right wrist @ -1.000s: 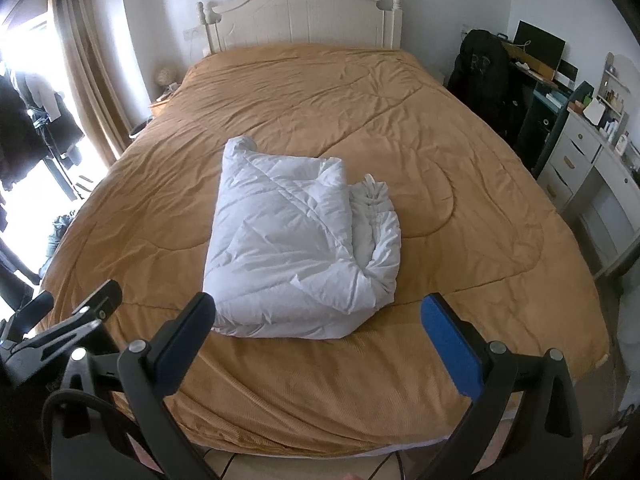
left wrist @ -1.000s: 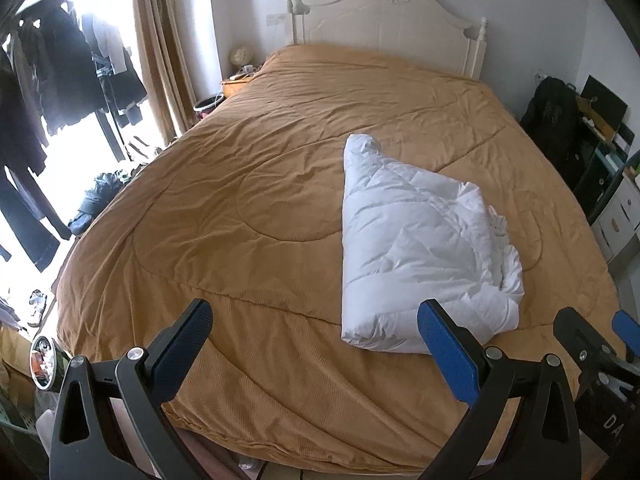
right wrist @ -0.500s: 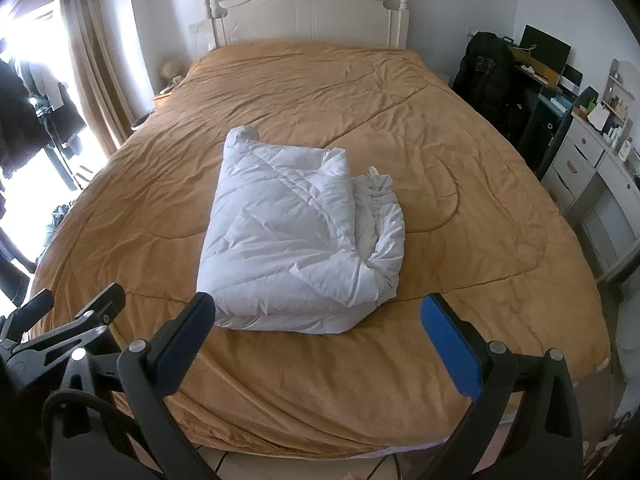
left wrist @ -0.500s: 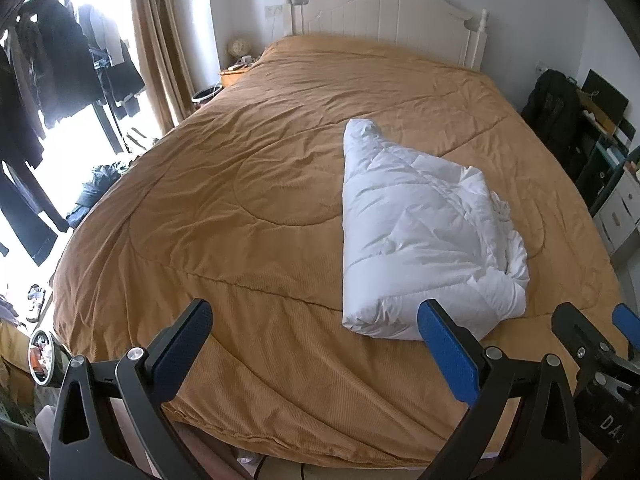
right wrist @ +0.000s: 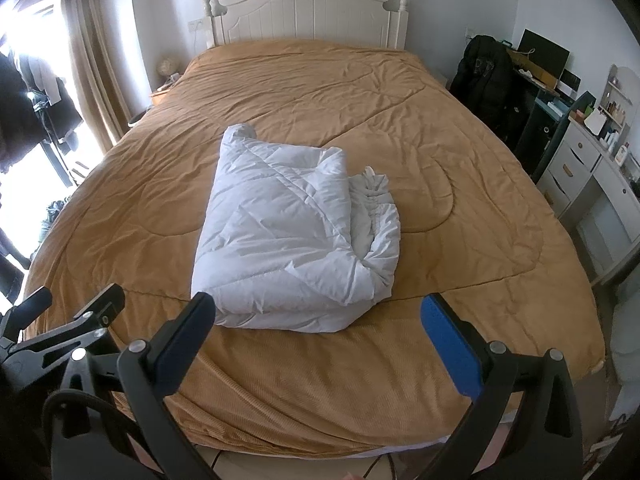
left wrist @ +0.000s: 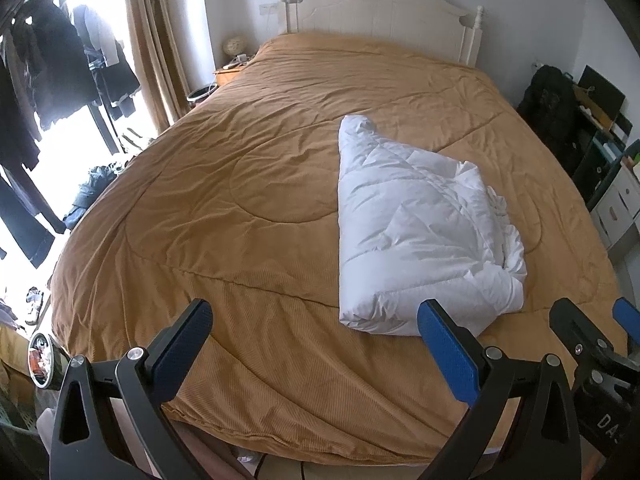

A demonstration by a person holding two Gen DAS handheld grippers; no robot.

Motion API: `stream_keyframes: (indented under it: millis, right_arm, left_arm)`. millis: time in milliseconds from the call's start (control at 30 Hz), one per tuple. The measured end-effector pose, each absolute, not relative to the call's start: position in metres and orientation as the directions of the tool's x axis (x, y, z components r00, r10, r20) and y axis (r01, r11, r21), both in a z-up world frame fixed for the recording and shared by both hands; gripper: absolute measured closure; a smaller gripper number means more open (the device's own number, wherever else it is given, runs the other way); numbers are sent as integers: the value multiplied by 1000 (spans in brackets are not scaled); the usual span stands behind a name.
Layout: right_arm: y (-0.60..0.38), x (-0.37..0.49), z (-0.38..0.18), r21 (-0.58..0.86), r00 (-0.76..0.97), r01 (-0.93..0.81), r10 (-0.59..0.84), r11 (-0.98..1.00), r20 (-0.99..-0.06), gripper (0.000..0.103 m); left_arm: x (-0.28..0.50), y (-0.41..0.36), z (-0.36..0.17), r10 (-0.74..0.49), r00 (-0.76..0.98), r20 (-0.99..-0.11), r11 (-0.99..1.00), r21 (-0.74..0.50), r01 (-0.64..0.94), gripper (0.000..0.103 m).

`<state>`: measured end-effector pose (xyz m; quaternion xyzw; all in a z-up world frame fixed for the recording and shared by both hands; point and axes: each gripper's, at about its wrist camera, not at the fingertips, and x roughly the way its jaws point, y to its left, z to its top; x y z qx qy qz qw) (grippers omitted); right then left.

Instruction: Fold large clothes

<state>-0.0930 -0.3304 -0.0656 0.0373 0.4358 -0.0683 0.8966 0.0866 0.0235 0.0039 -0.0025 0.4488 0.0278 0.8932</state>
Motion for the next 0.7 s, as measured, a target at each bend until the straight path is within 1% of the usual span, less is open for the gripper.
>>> stream_keyframes:
  millis: [700]
  right_arm:
    - [-331,-95,-65,-1,605,154,-95,988,-790,1]
  left_arm:
    - [86,22,3,34,580,-814,999,21,-28,1]
